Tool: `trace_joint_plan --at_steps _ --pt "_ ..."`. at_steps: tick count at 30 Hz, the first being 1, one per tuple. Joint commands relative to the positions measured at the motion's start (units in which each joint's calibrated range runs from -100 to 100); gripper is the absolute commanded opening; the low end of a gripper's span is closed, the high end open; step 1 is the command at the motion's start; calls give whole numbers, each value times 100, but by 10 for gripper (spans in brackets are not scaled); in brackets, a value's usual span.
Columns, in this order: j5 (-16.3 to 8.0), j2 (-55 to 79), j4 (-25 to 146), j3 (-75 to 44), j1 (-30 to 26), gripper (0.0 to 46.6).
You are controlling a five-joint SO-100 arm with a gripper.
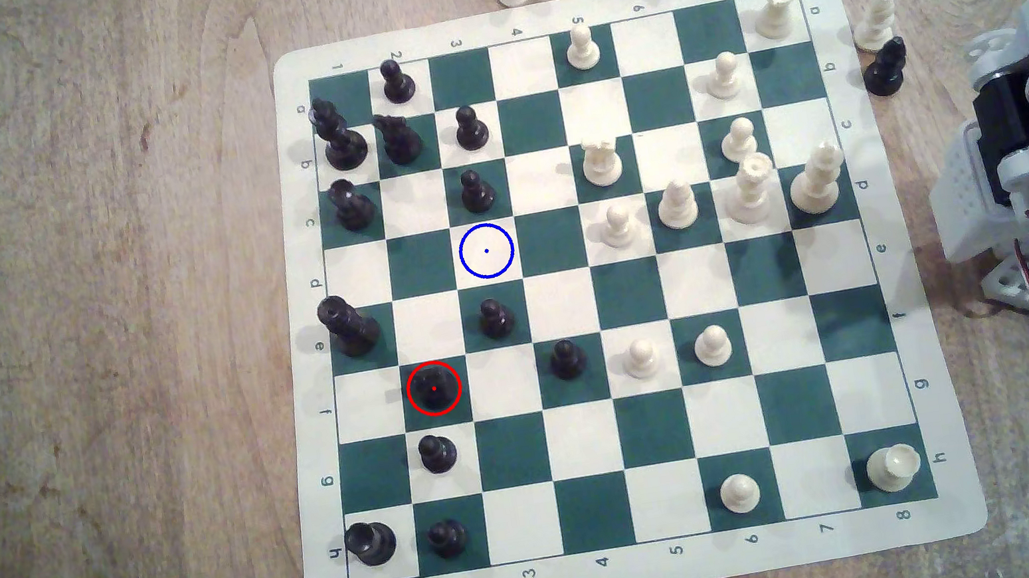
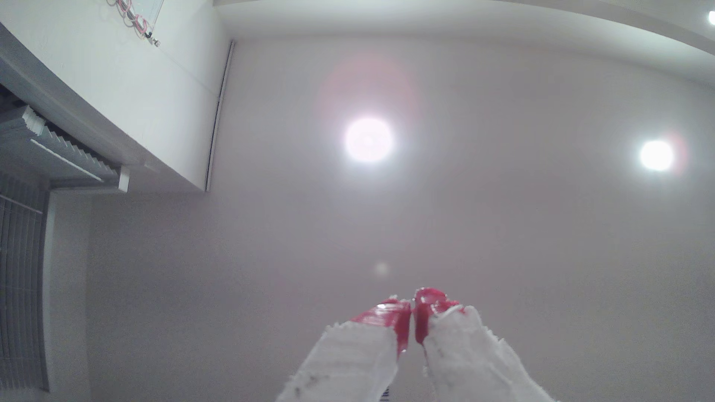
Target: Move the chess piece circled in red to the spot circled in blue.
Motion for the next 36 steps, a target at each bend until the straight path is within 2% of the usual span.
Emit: trace_joint_plan --at_steps 1,6,14,19,20,21,26,29,31,33,36 --pt "10 22 -63 127 -45 2" --pt "10 22 1027 127 -14 2" --pt "-15 22 4499 -55 330 2" --pt "-20 22 7792 -880 408 2" --pt "-29 39 9823 -1478 447 2" --pt "-34 48 10339 -1623 471 2" --pt "-39 226 11657 -1986 612 19" --pt "-20 880 12722 -2593 635 21" --pt "-24 1431 13606 -3128 565 20" --pt "-39 1907 13778 -3328 291 33" --pt "-386 2654 13099 -3681 346 56"
